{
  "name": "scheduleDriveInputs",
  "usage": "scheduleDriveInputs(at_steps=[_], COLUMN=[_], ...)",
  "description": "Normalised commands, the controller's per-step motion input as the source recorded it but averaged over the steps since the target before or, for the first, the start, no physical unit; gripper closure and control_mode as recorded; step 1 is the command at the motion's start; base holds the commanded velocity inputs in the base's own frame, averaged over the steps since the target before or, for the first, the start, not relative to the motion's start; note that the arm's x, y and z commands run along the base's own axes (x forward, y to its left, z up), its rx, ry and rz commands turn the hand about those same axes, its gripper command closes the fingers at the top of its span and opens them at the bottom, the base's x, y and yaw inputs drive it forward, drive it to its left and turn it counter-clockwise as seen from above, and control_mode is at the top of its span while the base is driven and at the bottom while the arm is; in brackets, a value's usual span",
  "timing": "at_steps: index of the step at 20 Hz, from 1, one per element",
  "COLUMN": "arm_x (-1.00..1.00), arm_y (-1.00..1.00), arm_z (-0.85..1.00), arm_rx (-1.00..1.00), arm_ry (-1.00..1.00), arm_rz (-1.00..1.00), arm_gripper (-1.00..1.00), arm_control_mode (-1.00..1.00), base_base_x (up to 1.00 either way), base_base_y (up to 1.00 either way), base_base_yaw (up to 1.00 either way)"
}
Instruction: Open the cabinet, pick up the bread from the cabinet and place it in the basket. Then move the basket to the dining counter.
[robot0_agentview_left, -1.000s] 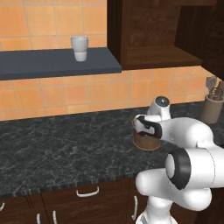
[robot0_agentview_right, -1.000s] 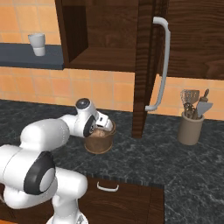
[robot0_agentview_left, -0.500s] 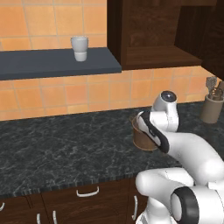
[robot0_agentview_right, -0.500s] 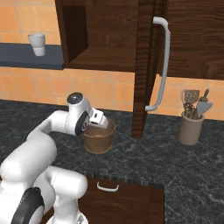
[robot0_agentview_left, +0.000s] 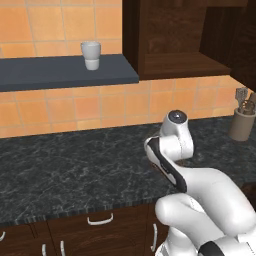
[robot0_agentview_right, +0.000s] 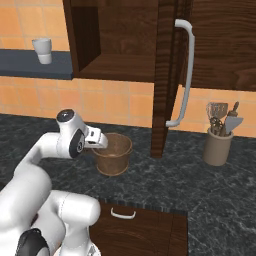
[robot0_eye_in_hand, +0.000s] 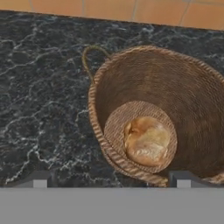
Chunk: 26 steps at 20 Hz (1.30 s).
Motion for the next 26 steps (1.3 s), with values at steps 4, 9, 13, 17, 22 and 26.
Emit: scheduleDriveInputs(at_steps=[4, 9, 13, 17, 22, 26], arm_x=[0.39, 0.3, 0.07, 0.03, 0.0, -0.43], arm_y=[0.0, -0.09, -0.25, -0.15, 0.04, 0.04], arm_z=[-0.31, -0.33, -0.32, -0.41, -0.19, 0.07], arm_rx=[-0.12, -0.09, -0.02, -0.01, -0.04, -0.08], arm_ry=[0.1, 0.05, 0.03, 0.09, 0.07, -0.07], arm_rz=[0.02, 0.02, 0.03, 0.03, 0.02, 0.04], arm_gripper=[-1.0, -1.0, -1.0, 1.0, 1.0, 1.0], arm_control_mode=[-1.0, -1.0, -1.0, -1.0, -1.0, -1.0], base_base_x=[0.0, 0.0, 0.0, 0.0, 0.0, 0.0], base_base_y=[0.0, 0.0, 0.0, 0.0, 0.0, 0.0], base_base_yaw=[0.0, 0.0, 0.0, 0.0, 0.0, 0.0])
